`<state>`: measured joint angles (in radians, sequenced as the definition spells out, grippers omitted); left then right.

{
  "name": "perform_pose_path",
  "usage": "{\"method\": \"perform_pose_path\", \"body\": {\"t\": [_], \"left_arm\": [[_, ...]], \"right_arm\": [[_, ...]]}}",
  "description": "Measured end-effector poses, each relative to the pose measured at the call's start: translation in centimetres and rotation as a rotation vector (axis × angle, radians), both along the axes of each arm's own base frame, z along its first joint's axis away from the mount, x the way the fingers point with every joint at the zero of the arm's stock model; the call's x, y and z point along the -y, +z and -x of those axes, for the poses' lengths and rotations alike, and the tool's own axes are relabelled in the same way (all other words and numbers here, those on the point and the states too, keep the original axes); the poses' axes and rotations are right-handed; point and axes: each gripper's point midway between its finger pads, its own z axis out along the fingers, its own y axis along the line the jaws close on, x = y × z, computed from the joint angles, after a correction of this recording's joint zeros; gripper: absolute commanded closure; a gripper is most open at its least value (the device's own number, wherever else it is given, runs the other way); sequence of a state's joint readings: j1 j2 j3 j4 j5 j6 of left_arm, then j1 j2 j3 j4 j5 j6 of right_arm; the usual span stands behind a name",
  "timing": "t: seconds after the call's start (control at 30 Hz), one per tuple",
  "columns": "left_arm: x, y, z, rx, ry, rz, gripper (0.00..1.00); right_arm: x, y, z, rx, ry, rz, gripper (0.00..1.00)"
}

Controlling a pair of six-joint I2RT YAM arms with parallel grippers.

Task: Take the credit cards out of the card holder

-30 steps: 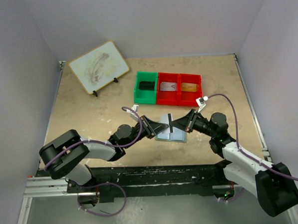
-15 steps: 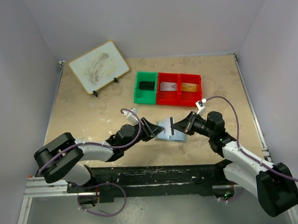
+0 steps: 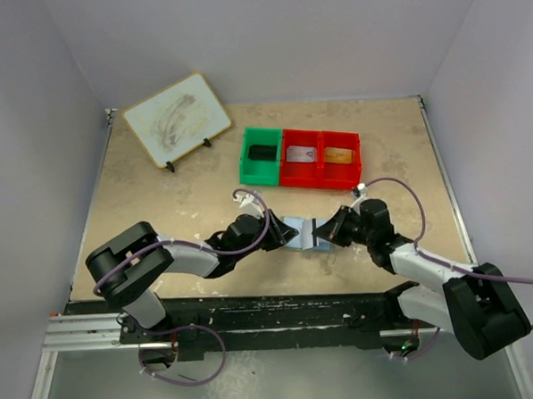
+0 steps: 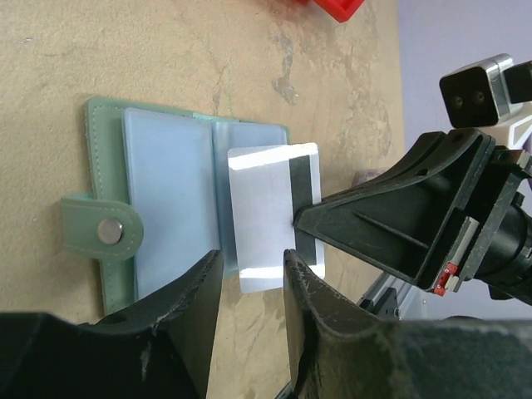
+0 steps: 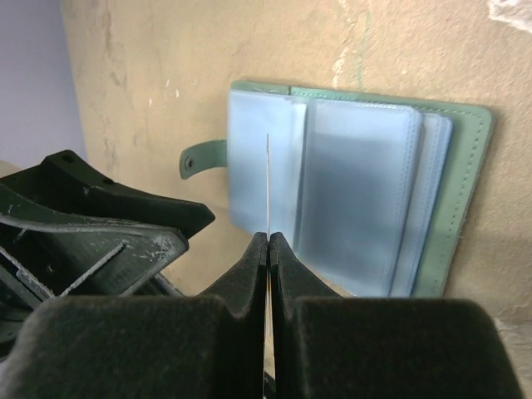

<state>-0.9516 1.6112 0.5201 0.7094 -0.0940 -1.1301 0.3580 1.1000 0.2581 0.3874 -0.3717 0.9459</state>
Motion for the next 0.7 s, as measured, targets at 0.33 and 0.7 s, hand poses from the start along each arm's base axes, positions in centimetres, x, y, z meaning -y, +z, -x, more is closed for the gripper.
{"method": "perform_pose_path", "body": {"t": [0.33,0.7], "left_arm": [[1.5,-4.2,-0.5,-0.055,-0.029,-0.088,0.77],[2.7,-5.2,-0.5,-0.068,-0.059,-0.085,0.96]], "right_arm": [[0.2,-2.5,-0.4,-0.044,-0.002,0.046,1.0],[-0.5,-1.9,-1.1,-0.003,0.016,0.016,0.97]]}}
